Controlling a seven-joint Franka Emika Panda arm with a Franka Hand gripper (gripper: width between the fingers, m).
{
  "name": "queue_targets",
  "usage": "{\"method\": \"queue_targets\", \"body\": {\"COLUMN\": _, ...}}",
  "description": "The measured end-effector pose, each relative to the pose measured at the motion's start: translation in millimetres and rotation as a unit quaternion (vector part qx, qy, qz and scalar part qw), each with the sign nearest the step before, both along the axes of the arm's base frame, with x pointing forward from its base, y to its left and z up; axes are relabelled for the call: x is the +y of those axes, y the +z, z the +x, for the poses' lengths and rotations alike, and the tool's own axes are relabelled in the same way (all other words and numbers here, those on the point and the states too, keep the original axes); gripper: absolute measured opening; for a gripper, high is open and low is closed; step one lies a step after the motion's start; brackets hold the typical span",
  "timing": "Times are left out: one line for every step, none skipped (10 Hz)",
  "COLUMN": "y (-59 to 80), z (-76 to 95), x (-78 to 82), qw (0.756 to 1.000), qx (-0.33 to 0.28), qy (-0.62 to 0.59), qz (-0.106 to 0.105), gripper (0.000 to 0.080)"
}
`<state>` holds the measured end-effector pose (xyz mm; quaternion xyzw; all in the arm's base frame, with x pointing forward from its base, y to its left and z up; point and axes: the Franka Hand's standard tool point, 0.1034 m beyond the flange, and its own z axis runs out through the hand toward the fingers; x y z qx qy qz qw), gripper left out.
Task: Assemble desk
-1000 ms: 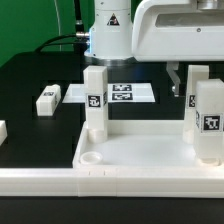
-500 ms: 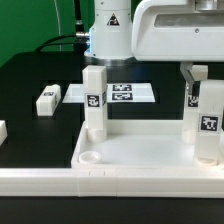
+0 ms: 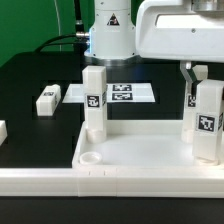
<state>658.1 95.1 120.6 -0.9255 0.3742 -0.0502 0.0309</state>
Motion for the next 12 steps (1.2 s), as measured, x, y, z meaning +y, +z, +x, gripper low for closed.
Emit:
{"method": "queue_targets", "body": {"y": -0.6, "z": 0.3, "x": -0.1, "qw": 0.999, "qx": -0.003, "qy": -0.045, "qz": 0.007, "gripper": 0.029}}
{"method": "queue_targets", "body": {"y": -0.7, "z": 0.2, "x": 0.0, "qw": 0.997, "qx": -0.002, "qy": -0.075, "qz": 0.011, "gripper": 0.029}}
{"method": "queue_targets", "body": {"y": -1.1, "z": -0.1, "x": 0.4, "qw": 0.991, "qx": -0.001, "qy": -0.131, "qz": 0.018, "gripper": 0.029}}
{"method": "queue_targets", "body": {"y": -1.3, "z": -0.1, "x": 0.4, "qw": 0.985, "qx": -0.001, "qy": -0.172, "qz": 0.023, "gripper": 0.029}}
{"method": "queue_targets", "body": {"y": -1.3, "z": -0.2, "x": 0.4, "qw": 0.981, "qx": 0.0, "qy": -0.191, "qz": 0.025, "gripper": 0.029}}
{"method": "queue_targets", "body": {"y": -1.5, "z": -0.3, "x": 0.4, "qw": 0.968, "qx": 0.001, "qy": -0.25, "qz": 0.033, "gripper": 0.029}}
{"method": "queue_targets", "body": {"y": -1.6, "z": -0.4, "x": 0.7, "qw": 0.956, "qx": 0.004, "qy": -0.291, "qz": 0.041, "gripper": 0.029}}
{"method": "queue_targets", "body": {"y": -1.7, "z": -0.5, "x": 1.2, "qw": 0.941, "qx": 0.006, "qy": -0.334, "qz": 0.048, "gripper": 0.029}}
{"method": "queue_targets", "body": {"y": -1.8, "z": -0.2, "x": 2.7, "qw": 0.917, "qx": 0.01, "qy": -0.394, "qz": 0.061, "gripper": 0.029}}
{"method": "queue_targets", "body": {"y": -1.8, "z": -0.1, "x": 3.1, "qw": 0.906, "qx": 0.012, "qy": -0.417, "qz": 0.066, "gripper": 0.029}}
{"method": "queue_targets", "body": {"y": -1.8, "z": 0.0, "x": 3.0, "qw": 0.894, "qx": 0.013, "qy": -0.442, "qz": 0.069, "gripper": 0.029}}
{"method": "queue_targets", "body": {"y": -1.8, "z": 0.1, "x": 3.4, "qw": 0.885, "qx": 0.013, "qy": -0.46, "qz": 0.071, "gripper": 0.029}}
